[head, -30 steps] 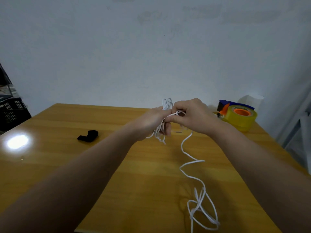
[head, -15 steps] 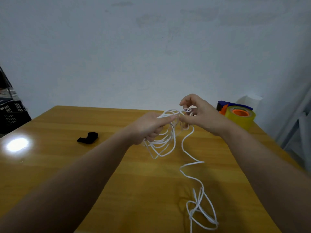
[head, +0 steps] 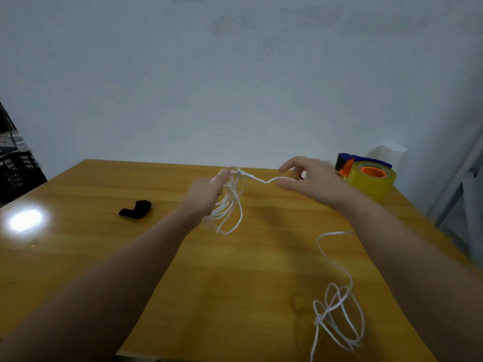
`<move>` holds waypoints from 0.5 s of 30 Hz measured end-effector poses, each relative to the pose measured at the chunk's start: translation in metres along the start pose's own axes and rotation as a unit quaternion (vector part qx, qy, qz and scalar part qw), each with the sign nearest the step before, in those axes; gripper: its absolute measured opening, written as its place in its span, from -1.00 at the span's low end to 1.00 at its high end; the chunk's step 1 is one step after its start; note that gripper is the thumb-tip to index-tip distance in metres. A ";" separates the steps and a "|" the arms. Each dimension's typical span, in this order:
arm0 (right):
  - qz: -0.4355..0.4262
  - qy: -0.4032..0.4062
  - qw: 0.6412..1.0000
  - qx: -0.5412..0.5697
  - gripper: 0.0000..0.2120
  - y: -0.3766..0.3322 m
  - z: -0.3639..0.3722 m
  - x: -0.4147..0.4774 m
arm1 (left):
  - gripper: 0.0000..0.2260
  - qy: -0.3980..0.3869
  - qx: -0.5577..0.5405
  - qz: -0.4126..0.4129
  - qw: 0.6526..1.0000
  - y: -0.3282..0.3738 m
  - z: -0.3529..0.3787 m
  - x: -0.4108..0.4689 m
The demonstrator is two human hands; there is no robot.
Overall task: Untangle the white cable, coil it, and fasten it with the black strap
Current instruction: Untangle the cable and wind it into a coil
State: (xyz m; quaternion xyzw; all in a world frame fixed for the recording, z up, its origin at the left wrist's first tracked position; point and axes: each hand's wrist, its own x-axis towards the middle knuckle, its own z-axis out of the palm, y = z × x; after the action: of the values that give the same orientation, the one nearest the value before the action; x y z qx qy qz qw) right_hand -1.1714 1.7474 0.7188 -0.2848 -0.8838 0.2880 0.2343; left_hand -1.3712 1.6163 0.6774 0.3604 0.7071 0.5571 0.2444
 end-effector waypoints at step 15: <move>0.291 -0.056 0.953 0.067 -0.76 0.069 0.060 -0.013 | -0.51 -0.105 -0.228 -0.070 0.966 0.011 -0.022 -0.007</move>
State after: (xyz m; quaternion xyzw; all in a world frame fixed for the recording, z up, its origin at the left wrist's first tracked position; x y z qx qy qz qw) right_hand -1.1714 1.7630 0.6273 -0.4967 -0.7529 0.4178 0.1093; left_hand -1.3805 1.5989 0.6933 0.3012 0.5556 0.6439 0.4313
